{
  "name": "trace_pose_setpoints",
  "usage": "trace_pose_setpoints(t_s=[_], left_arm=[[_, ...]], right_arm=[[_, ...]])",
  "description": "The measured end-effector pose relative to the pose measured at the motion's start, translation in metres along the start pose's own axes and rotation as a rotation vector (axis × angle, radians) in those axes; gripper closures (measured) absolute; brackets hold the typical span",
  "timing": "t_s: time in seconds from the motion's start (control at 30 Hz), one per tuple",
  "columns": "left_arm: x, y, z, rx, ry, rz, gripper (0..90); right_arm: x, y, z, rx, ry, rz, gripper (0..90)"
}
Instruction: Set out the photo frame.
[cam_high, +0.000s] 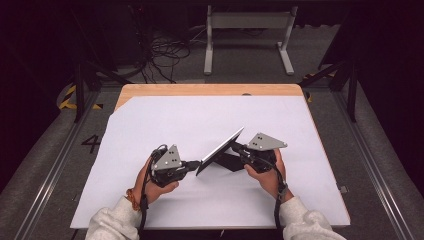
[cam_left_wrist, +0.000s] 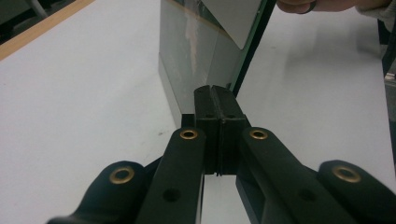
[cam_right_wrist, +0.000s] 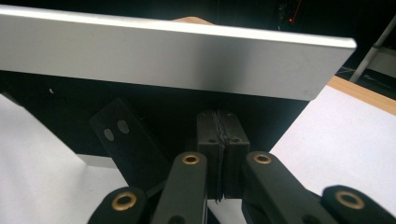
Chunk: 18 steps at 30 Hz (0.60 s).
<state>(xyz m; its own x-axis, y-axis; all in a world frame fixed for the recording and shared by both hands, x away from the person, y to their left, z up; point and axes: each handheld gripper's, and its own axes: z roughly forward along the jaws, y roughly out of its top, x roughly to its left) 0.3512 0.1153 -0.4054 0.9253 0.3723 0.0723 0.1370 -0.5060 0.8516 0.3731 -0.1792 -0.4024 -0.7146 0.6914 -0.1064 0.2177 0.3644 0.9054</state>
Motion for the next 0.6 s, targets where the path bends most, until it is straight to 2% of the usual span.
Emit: trace_pose_setpoints(t_s=[0.6], left_arm=[[-0.014,0.009,0.011,0.0,-0.009,0.028,89.8]], right_arm=[[0.007,0.003,0.007,0.002,0.02,-0.017,89.5]])
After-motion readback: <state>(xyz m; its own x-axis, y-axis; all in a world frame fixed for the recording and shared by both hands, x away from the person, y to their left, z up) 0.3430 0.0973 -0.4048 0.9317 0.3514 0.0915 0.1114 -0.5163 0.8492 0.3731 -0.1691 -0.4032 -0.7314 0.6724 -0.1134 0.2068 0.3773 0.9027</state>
